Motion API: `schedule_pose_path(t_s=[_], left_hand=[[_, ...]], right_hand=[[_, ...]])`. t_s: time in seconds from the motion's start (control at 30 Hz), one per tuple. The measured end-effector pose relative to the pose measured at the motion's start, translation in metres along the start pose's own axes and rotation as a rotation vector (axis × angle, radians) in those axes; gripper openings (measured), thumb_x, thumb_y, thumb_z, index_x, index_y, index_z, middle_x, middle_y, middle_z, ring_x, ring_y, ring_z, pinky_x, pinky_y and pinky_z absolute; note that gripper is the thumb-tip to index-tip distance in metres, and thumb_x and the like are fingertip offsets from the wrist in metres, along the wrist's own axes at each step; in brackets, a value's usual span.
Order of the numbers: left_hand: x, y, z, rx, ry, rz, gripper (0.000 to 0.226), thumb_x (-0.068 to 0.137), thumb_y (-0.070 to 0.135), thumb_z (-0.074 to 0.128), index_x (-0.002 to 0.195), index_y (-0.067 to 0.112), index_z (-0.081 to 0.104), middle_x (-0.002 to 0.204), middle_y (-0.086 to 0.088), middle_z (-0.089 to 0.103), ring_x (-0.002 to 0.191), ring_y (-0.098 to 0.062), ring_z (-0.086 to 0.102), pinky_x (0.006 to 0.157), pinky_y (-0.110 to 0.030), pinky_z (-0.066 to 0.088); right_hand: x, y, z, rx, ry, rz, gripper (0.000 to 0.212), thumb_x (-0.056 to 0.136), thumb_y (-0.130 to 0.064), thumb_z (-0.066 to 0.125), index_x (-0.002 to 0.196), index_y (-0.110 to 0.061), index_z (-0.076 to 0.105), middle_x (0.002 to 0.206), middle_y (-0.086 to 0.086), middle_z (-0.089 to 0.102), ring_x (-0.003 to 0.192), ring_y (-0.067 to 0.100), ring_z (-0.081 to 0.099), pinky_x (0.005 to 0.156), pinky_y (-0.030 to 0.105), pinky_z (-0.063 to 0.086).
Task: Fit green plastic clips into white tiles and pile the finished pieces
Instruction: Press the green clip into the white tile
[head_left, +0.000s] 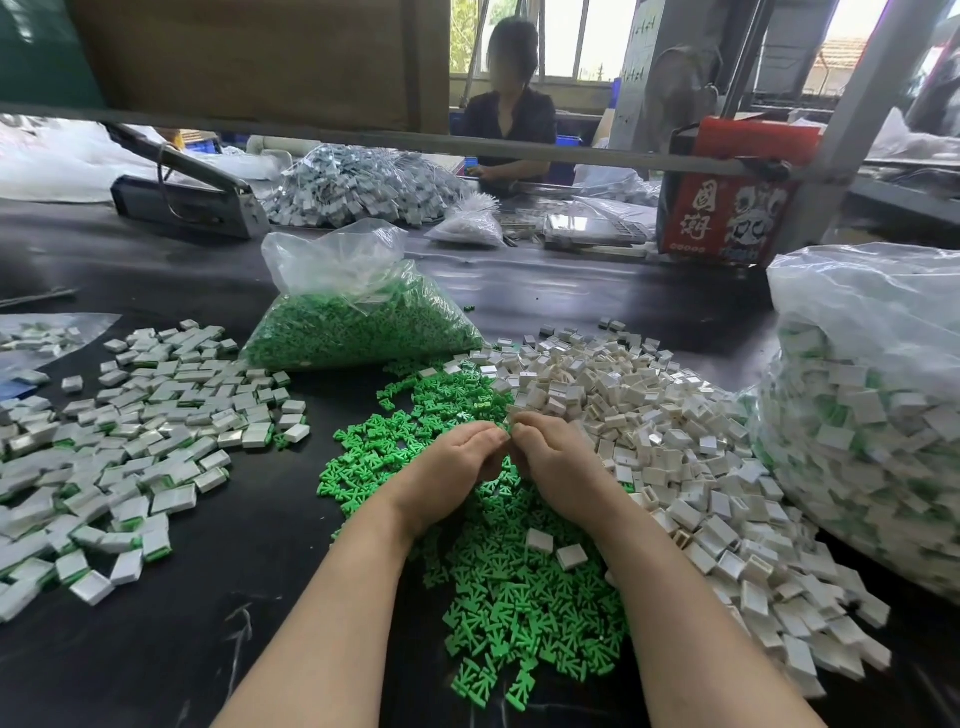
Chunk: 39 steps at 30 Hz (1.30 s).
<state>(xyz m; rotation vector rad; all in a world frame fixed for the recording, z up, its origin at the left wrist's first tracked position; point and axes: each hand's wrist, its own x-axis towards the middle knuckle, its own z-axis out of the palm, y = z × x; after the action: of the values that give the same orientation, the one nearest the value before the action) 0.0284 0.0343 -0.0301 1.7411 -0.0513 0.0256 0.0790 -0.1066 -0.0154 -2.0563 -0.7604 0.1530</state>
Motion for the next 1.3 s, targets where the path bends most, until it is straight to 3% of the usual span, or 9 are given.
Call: schedule_pose_path(t_s=[0.13, 0.23, 0.37, 0.5, 0.73, 0.93, 1.07, 1.2, 1.3], left_hand=[[0.001, 0.000, 0.001, 0.069, 0.013, 0.003, 0.027, 0.090, 0.037, 0.040, 0.083, 0.012, 0.050, 0.073, -0.001, 0.040, 0.070, -0.015, 0.035, 0.069, -0.036, 0.031], [0.004, -0.003, 0.001, 0.139, 0.012, 0.001, 0.028, 0.091, 0.035, 0.038, 0.079, 0.013, 0.049, 0.072, 0.002, 0.043, 0.067, -0.014, 0.037, 0.067, -0.032, 0.034], [0.008, -0.006, 0.001, 0.255, 0.038, 0.031, 0.032, 0.106, 0.021, 0.038, 0.078, 0.021, 0.055, 0.074, 0.008, 0.054, 0.065, -0.001, 0.048, 0.065, -0.017, 0.041], [0.008, -0.002, 0.003, 0.357, 0.030, 0.035, 0.033, 0.106, 0.020, 0.038, 0.076, 0.023, 0.051, 0.074, 0.007, 0.052, 0.059, 0.006, 0.046, 0.059, -0.013, 0.038], [0.006, 0.005, 0.003, 0.486, -0.009, 0.012, 0.028, 0.106, 0.023, 0.037, 0.090, 0.008, 0.055, 0.088, -0.008, 0.058, 0.077, -0.015, 0.049, 0.080, -0.040, 0.045], [0.006, 0.006, 0.003, 0.553, -0.026, -0.013, 0.028, 0.106, 0.025, 0.037, 0.103, 0.005, 0.057, 0.107, -0.015, 0.064, 0.101, -0.030, 0.059, 0.092, -0.043, 0.046], [0.005, 0.005, 0.004, 0.568, -0.036, -0.013, 0.021, 0.106, 0.024, 0.037, 0.104, 0.012, 0.055, 0.108, -0.007, 0.062, 0.099, -0.023, 0.057, 0.095, -0.039, 0.043], [0.005, 0.005, 0.003, 0.556, -0.038, 0.012, 0.026, 0.106, 0.024, 0.038, 0.100, 0.008, 0.058, 0.099, -0.010, 0.064, 0.093, -0.024, 0.060, 0.085, -0.039, 0.047], [0.002, 0.003, 0.003, 0.436, -0.015, 0.038, 0.026, 0.106, 0.021, 0.038, 0.086, 0.024, 0.054, 0.086, 0.006, 0.060, 0.076, -0.002, 0.055, 0.075, -0.019, 0.044]], right_hand=[[0.001, -0.001, 0.001, -0.159, -0.012, -0.034, 0.031, 0.095, -0.021, 0.037, 0.079, 0.002, 0.052, 0.073, 0.012, 0.056, 0.067, 0.023, 0.048, 0.066, 0.044, 0.040], [0.000, -0.002, 0.001, -0.248, -0.031, -0.039, 0.039, 0.082, -0.035, 0.031, 0.079, -0.002, 0.051, 0.073, 0.011, 0.056, 0.068, 0.025, 0.048, 0.066, 0.044, 0.039], [0.003, 0.003, 0.004, -0.334, -0.072, -0.031, 0.033, 0.080, -0.037, 0.028, 0.076, -0.011, 0.047, 0.072, 0.006, 0.054, 0.067, 0.020, 0.046, 0.061, 0.037, 0.033], [0.002, 0.007, 0.005, -0.320, -0.051, -0.034, 0.037, 0.079, -0.035, 0.030, 0.080, -0.006, 0.052, 0.073, 0.009, 0.056, 0.066, 0.020, 0.049, 0.062, 0.039, 0.038], [0.000, 0.010, 0.004, -0.321, -0.048, -0.031, 0.023, 0.090, -0.022, 0.044, 0.067, -0.019, 0.041, 0.063, -0.001, 0.047, 0.056, 0.010, 0.038, 0.051, 0.030, 0.026], [0.000, 0.010, 0.004, -0.351, -0.064, -0.025, 0.026, 0.091, -0.017, 0.045, 0.066, -0.020, 0.038, 0.064, 0.001, 0.046, 0.056, 0.010, 0.036, 0.050, 0.028, 0.022], [-0.001, 0.010, 0.004, -0.382, -0.060, -0.030, 0.026, 0.090, -0.017, 0.046, 0.066, -0.021, 0.036, 0.065, 0.002, 0.046, 0.057, 0.009, 0.036, 0.050, 0.025, 0.020], [-0.002, 0.009, 0.004, -0.367, -0.061, -0.027, 0.024, 0.090, -0.017, 0.045, 0.068, -0.020, 0.037, 0.066, 0.003, 0.047, 0.059, 0.011, 0.038, 0.051, 0.027, 0.022], [-0.002, 0.007, 0.003, -0.325, -0.066, -0.020, 0.011, 0.091, -0.017, 0.045, 0.085, -0.010, 0.051, 0.074, 0.010, 0.056, 0.068, 0.022, 0.049, 0.058, 0.038, 0.037]])
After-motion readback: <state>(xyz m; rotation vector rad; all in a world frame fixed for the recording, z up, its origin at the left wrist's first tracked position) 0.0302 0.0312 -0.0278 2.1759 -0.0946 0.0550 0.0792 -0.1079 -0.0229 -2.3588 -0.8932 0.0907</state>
